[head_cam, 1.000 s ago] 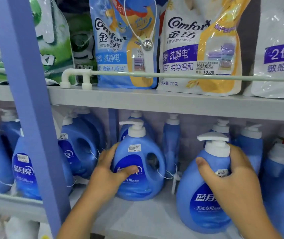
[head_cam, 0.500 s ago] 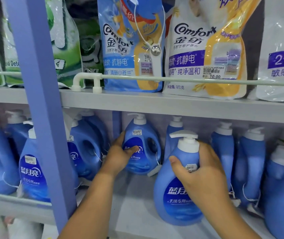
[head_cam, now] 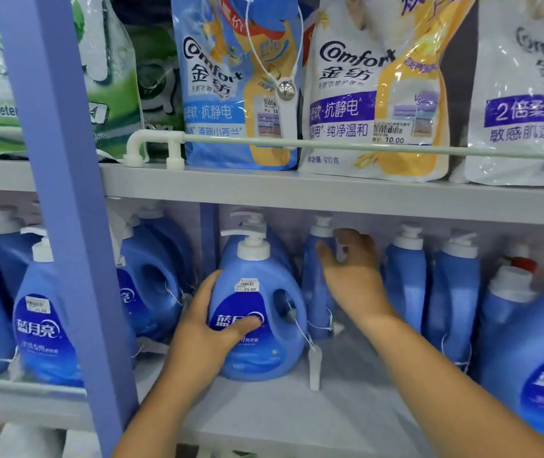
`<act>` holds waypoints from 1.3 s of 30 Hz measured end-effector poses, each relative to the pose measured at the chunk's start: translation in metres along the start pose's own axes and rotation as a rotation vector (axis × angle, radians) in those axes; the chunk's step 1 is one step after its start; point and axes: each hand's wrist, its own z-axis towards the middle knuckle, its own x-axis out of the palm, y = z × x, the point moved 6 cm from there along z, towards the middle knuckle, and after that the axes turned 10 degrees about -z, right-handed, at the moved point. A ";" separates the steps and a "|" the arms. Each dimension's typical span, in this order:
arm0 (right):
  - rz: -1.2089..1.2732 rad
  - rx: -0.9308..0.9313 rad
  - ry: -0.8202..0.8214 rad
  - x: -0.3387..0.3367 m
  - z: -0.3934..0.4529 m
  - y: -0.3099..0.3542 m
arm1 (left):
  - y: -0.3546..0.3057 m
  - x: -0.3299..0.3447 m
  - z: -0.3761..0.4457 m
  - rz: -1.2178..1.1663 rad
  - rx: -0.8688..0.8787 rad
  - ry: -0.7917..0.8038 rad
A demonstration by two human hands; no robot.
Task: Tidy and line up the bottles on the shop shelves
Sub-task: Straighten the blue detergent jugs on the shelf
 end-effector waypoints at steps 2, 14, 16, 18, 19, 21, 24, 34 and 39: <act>-0.135 0.100 0.156 0.019 0.020 -0.010 | 0.002 -0.003 0.002 -0.003 0.003 -0.012; -0.559 0.050 0.399 0.016 0.058 -0.051 | 0.041 -0.005 0.006 -0.012 -0.056 -0.071; -0.492 0.086 0.388 0.026 0.053 -0.057 | 0.047 -0.007 0.005 -0.043 -0.077 -0.104; -0.354 0.101 0.389 0.037 0.047 -0.062 | 0.048 -0.008 0.004 -0.055 -0.089 -0.121; -0.304 0.093 0.395 0.042 0.044 -0.065 | 0.046 -0.007 0.004 -0.056 -0.090 -0.116; -0.335 0.050 0.409 0.053 0.038 -0.071 | 0.043 -0.003 0.005 -0.049 -0.075 -0.087; -0.480 0.023 0.358 0.063 0.034 -0.078 | 0.042 -0.001 0.005 -0.035 -0.060 -0.072; -0.763 -0.078 0.253 0.067 0.045 -0.062 | 0.049 -0.006 0.005 -0.059 -0.089 -0.115; -0.640 -0.051 0.287 0.056 0.031 -0.052 | 0.046 -0.005 0.003 -0.059 -0.100 -0.121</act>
